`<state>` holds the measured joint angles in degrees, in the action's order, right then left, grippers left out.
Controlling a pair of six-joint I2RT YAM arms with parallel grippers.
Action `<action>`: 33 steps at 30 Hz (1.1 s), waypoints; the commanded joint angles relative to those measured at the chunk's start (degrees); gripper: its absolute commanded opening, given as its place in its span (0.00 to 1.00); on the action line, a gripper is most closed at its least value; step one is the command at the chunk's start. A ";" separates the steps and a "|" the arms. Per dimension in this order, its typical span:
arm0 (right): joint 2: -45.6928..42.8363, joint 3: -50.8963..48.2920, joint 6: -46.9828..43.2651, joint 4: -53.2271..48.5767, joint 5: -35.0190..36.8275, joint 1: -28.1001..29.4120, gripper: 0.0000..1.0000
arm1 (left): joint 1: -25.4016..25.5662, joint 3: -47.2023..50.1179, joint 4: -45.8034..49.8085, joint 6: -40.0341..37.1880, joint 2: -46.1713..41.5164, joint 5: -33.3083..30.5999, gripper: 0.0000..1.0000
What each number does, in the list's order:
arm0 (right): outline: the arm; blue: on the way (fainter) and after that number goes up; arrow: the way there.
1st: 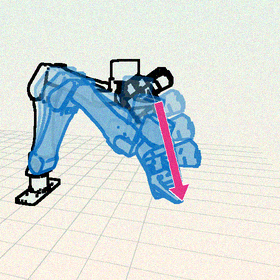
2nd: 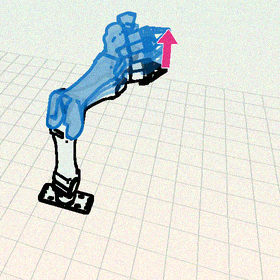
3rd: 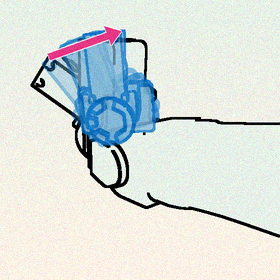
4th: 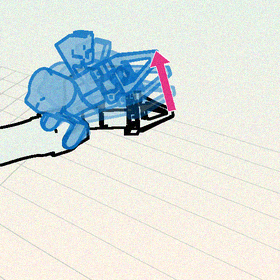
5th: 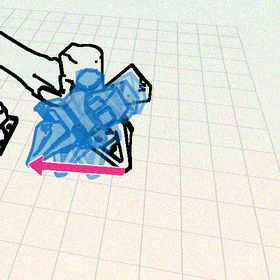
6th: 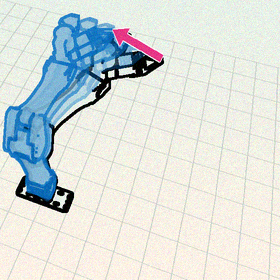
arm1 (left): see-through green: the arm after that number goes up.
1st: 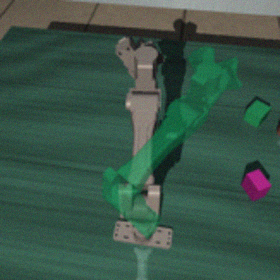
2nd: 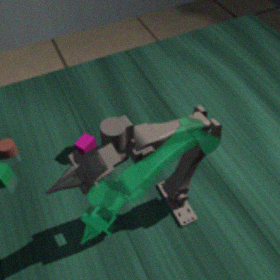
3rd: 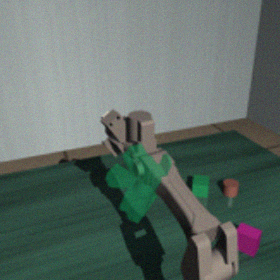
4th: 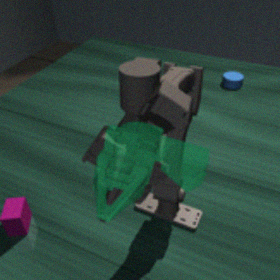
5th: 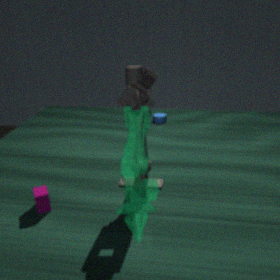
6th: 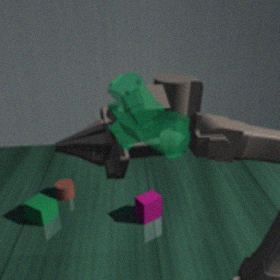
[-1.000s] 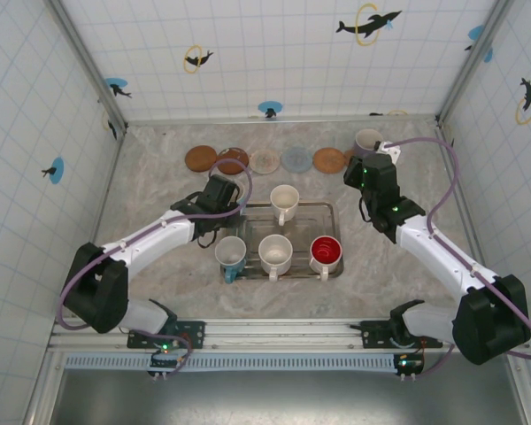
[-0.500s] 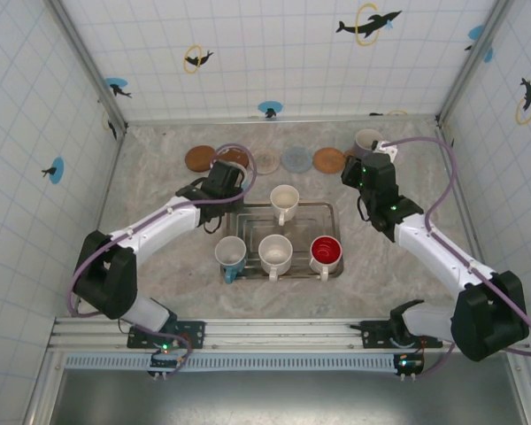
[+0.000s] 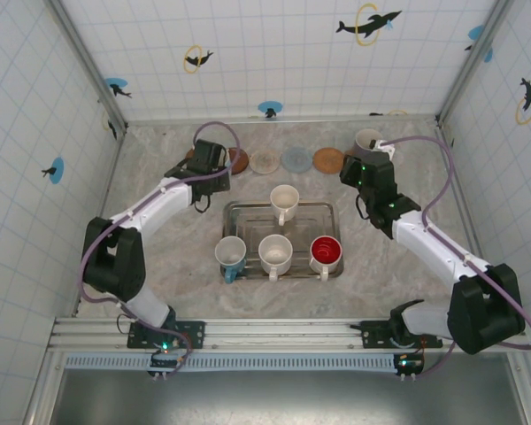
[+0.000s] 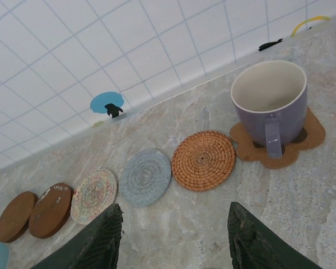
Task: Place the cup by the coaster
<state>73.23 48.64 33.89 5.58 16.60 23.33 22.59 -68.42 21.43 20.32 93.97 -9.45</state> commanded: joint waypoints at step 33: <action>4.51 0.00 1.27 3.57 -3.21 -2.28 0.52 | -10.66 -17.57 -4.74 -8.62 14.99 2.95 0.00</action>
<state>77.19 48.64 34.96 7.07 13.47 21.32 12.82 -82.76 20.88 13.26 108.53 -6.48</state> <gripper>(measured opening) 0.520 0.150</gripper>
